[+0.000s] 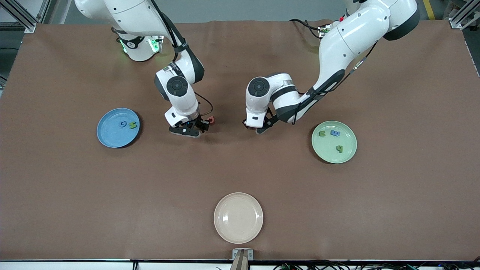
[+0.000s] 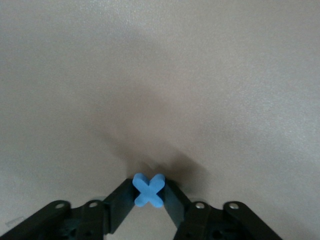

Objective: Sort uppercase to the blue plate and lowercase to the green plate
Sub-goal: 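Grasp the blue x with the left gripper while the right gripper grasps B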

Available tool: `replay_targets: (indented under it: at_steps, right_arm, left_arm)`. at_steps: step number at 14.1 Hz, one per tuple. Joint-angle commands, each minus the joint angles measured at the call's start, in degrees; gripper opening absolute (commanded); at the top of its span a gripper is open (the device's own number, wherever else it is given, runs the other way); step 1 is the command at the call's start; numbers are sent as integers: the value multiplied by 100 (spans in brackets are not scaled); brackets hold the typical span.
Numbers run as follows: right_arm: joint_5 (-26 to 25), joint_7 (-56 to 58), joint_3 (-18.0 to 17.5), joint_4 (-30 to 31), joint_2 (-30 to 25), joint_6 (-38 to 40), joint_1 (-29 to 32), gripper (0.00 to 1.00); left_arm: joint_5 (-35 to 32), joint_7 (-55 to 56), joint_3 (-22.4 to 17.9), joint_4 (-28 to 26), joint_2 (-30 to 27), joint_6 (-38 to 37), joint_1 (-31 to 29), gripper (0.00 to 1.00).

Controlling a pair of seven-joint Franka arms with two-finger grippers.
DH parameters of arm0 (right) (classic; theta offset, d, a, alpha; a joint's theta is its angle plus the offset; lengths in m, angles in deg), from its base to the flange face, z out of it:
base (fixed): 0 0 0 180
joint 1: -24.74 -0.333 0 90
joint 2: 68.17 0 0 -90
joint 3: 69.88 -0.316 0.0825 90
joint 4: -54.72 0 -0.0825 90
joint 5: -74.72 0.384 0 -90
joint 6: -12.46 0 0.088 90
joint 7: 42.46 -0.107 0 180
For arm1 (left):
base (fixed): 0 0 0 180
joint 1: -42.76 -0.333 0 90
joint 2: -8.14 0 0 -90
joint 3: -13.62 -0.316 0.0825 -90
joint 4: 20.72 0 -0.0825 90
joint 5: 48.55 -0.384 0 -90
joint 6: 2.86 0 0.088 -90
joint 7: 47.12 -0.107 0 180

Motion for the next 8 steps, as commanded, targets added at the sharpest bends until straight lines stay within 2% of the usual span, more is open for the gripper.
replay_targets:
  at_steps: [1,5,7,8]
  right_arm:
    - [32,-99,54,-96,126,-51,-142,60]
    - [32,-214,54,-105,135,-43,-238,61]
    - [32,-214,54,-105,135,-43,-247,61]
    - [32,-222,54,-96,144,-43,-273,61]
  left_arm:
    - [-36,-44,-79,-72,-7,71,23,21]
    - [-36,-254,-53,-125,-156,71,-91,7]
    - [-36,-473,43,-195,-340,62,-318,7]
    - [-36,-614,227,-239,-411,54,-554,6]
